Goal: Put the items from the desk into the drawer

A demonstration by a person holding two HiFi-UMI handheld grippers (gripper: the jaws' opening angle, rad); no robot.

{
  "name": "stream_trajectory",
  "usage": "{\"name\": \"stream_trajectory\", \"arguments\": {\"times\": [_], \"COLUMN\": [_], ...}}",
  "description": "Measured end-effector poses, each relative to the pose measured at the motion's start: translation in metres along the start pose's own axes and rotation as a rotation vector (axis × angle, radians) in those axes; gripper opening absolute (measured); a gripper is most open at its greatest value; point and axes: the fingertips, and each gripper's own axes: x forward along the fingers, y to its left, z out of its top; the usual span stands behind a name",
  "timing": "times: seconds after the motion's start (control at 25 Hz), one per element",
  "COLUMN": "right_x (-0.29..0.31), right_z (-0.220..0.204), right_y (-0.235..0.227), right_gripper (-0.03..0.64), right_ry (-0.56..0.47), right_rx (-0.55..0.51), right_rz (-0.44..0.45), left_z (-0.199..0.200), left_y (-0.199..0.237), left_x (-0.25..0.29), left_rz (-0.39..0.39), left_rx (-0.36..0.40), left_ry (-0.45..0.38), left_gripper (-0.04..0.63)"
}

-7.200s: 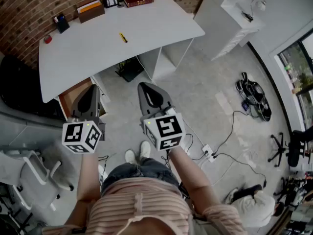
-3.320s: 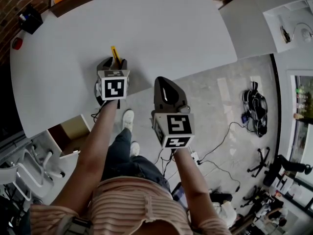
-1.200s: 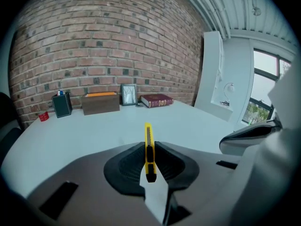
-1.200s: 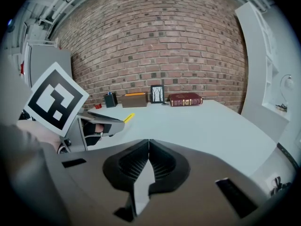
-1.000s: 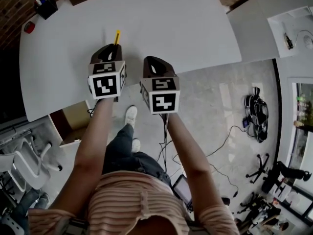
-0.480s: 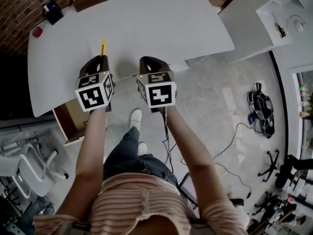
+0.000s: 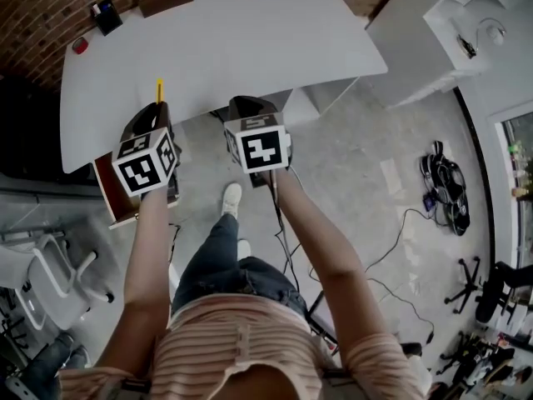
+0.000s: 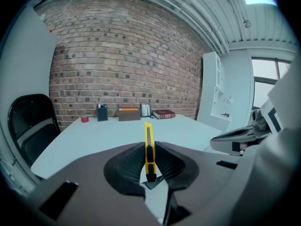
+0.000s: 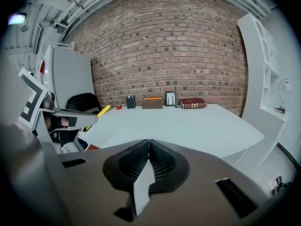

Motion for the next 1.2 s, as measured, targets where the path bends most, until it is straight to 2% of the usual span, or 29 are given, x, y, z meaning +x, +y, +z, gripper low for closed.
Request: {"name": "stream_trajectory", "arguments": {"times": [0.36, 0.56, 0.8, 1.0, 1.2], "right_x": [-0.036, -0.044, -0.042, -0.037, -0.026], "right_z": [-0.007, -0.017, -0.028, -0.03, -0.027], "right_y": [0.046, 0.067, 0.093, 0.118, 0.15], "right_gripper": [0.017, 0.017, 0.017, 0.017, 0.017], "right_ry": [-0.062, -0.053, -0.048, -0.046, -0.044], "right_rx": [-0.062, -0.073, -0.113, -0.125, -0.133], "right_rz": [0.057, 0.1, 0.146, 0.189, 0.223], "left_z": [-0.018, -0.036, -0.056, -0.06, -0.066], "left_y": [0.025, 0.039, 0.06, 0.084, 0.11], "left_x": [-0.07, -0.099, -0.127, -0.148, -0.161], "left_rz": [0.063, 0.092, 0.144, 0.204, 0.229], "left_rx": [-0.05, -0.097, -0.123, -0.132, -0.141], "left_ry": [-0.023, -0.029, -0.033, -0.056, -0.056], "left_gripper": [0.065, 0.066, 0.064, 0.064, 0.064]}}
